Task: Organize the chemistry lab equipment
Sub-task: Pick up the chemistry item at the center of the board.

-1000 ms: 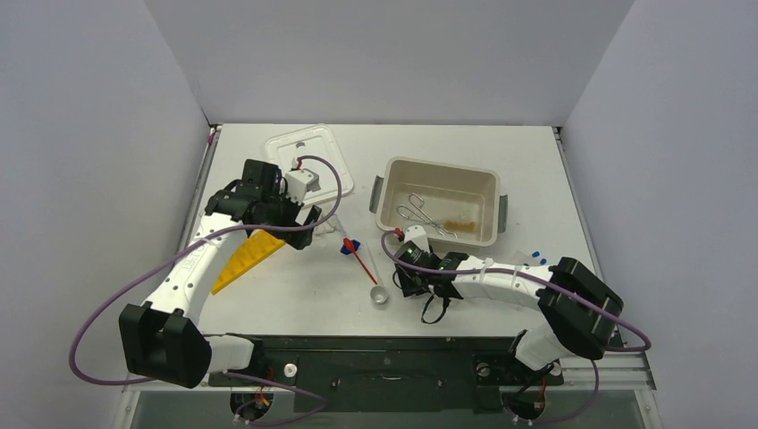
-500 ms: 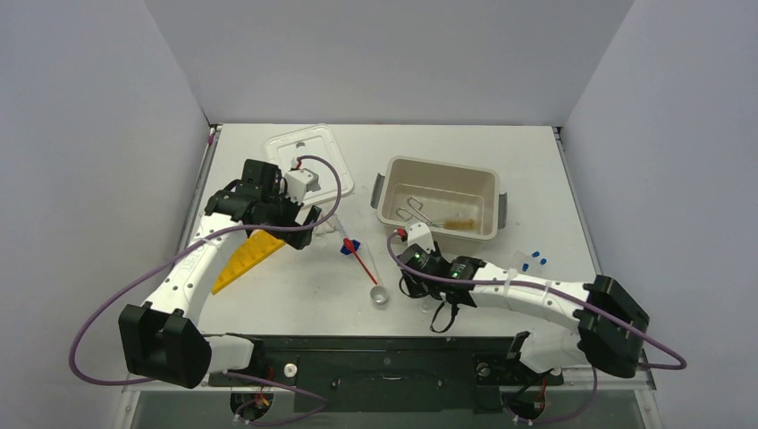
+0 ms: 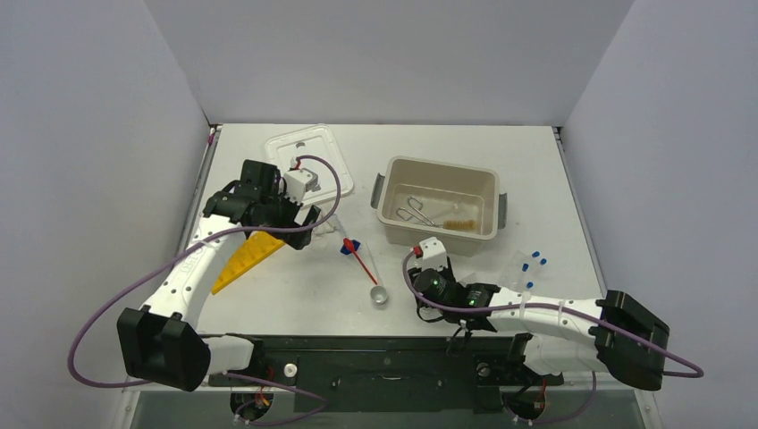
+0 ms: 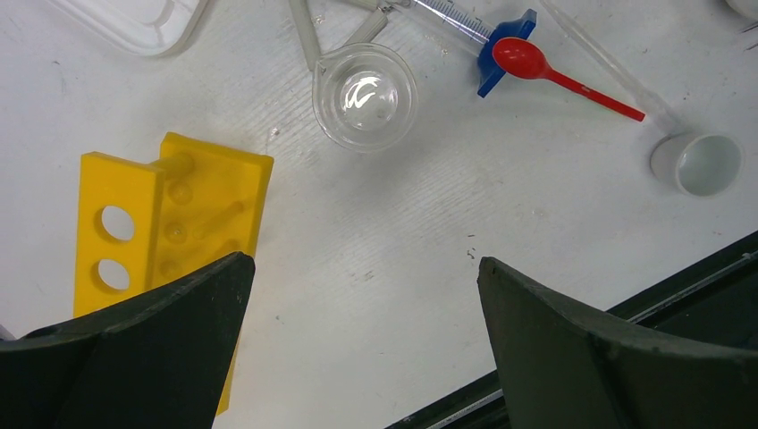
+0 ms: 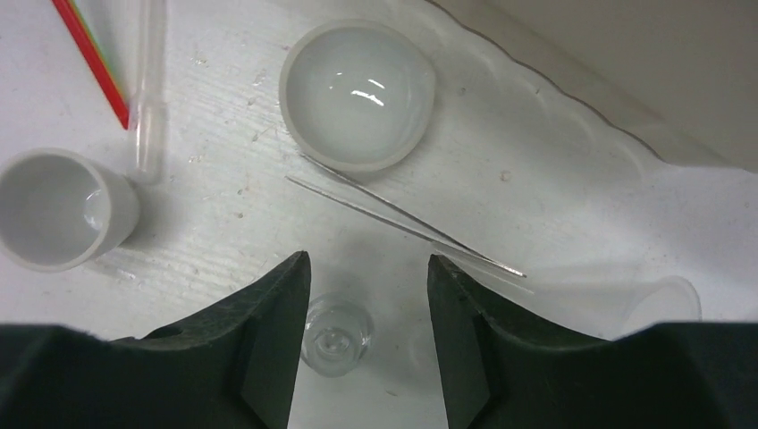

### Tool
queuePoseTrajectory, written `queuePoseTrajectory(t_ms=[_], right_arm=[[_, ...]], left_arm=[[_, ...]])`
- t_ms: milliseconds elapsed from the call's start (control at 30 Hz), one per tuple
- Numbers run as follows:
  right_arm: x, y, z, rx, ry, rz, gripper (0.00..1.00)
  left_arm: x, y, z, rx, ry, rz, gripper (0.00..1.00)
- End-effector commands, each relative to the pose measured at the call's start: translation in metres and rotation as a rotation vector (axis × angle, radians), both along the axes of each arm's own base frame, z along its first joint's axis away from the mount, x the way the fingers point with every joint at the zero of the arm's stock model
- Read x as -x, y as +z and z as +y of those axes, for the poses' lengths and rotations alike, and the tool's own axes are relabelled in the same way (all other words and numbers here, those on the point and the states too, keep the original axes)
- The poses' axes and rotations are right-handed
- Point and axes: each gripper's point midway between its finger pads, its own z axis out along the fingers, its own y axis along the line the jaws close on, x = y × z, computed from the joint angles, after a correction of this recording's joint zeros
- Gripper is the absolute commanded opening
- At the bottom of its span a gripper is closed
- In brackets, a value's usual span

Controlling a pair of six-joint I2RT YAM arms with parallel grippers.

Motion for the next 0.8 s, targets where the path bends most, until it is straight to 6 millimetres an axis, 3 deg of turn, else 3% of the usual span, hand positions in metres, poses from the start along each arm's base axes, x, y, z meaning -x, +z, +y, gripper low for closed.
queuePoseTrajectory(t_ms=[0,267,433,767], right_arm=[[-0.024,0.018,0.008,-0.134,-0.121,-0.124,0.48],[-0.038,0.014,0.016,-0.131,-0.117,-0.127,0.47],[-0.035,0.012,0.020,-0.088,-0.066,-0.096,0.46],[-0.024,-0.022,0.024,-0.089,-0.001,0.022,0.45]], left_arm=[[-0.003,0.011,0.000,0.013,-0.010,-0.057,0.97],[-0.001,0.012,0.001,0.009,-0.009,-0.058,0.96],[-0.001,0.011,0.000,0.017,-0.013,-0.057,0.97],[-0.003,0.011,-0.003,0.030,-0.015,-0.059,0.97]])
